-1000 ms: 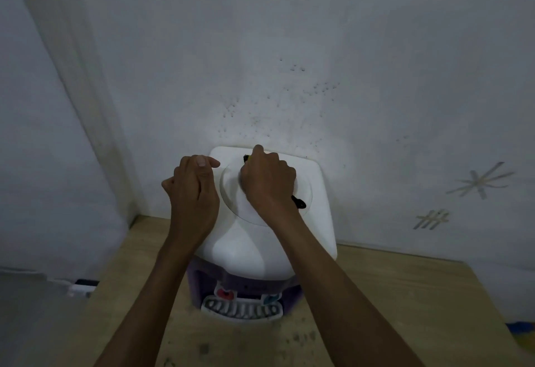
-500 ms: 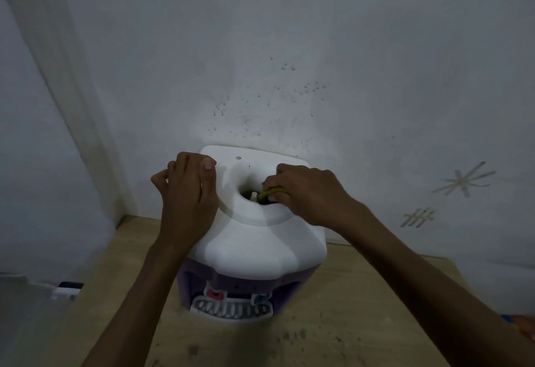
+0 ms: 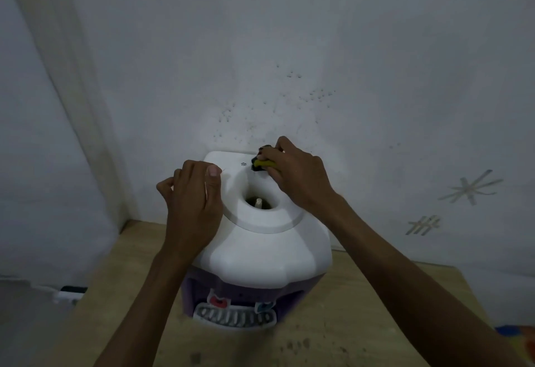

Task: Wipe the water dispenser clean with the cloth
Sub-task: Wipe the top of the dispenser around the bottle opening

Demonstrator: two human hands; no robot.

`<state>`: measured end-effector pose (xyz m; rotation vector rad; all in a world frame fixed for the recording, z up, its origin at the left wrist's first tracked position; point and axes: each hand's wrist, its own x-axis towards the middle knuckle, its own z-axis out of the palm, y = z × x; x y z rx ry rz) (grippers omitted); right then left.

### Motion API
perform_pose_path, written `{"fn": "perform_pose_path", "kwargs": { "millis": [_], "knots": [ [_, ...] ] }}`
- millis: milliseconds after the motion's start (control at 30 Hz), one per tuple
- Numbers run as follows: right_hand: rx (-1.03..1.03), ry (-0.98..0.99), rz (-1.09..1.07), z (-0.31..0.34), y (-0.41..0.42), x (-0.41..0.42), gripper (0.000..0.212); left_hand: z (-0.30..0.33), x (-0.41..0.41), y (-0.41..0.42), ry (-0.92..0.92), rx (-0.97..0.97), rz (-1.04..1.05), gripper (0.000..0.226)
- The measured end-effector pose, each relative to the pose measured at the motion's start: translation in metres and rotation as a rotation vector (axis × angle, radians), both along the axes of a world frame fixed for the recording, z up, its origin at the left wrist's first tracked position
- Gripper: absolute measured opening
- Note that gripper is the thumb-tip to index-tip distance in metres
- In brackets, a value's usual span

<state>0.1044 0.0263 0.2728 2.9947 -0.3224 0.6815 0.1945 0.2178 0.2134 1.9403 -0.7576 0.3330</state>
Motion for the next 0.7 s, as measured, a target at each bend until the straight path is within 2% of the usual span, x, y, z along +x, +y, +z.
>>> {"fn": "perform_pose_path", "kwargs": {
  "millis": [167,233,433,567,633,700],
  "knots": [
    [-0.057,0.065,0.03,-0.011,0.014,0.012,0.016,-0.001,0.001,0.0,-0.002,-0.007,0.008,0.045],
    [-0.043,0.105,0.037,-0.011,0.015,0.012,0.01,-0.001,0.002,0.0,0.009,-0.012,0.011,0.044],
    [0.001,0.285,0.002,-0.006,0.017,0.003,0.012,0.0,0.001,0.001,0.009,-0.027,0.016,0.04],
    [0.124,0.176,0.0,0.001,0.02,0.005,0.015,0.0,0.001,0.0,0.005,-0.018,0.019,0.038],
    [0.058,0.113,-0.031,0.003,0.025,0.008,0.014,0.0,0.002,0.0,0.014,-0.022,0.008,0.038],
    [-0.005,0.146,-0.086,-0.003,0.027,0.01,0.011,-0.001,0.002,0.001,0.022,-0.022,0.001,0.038]
  ]
}}
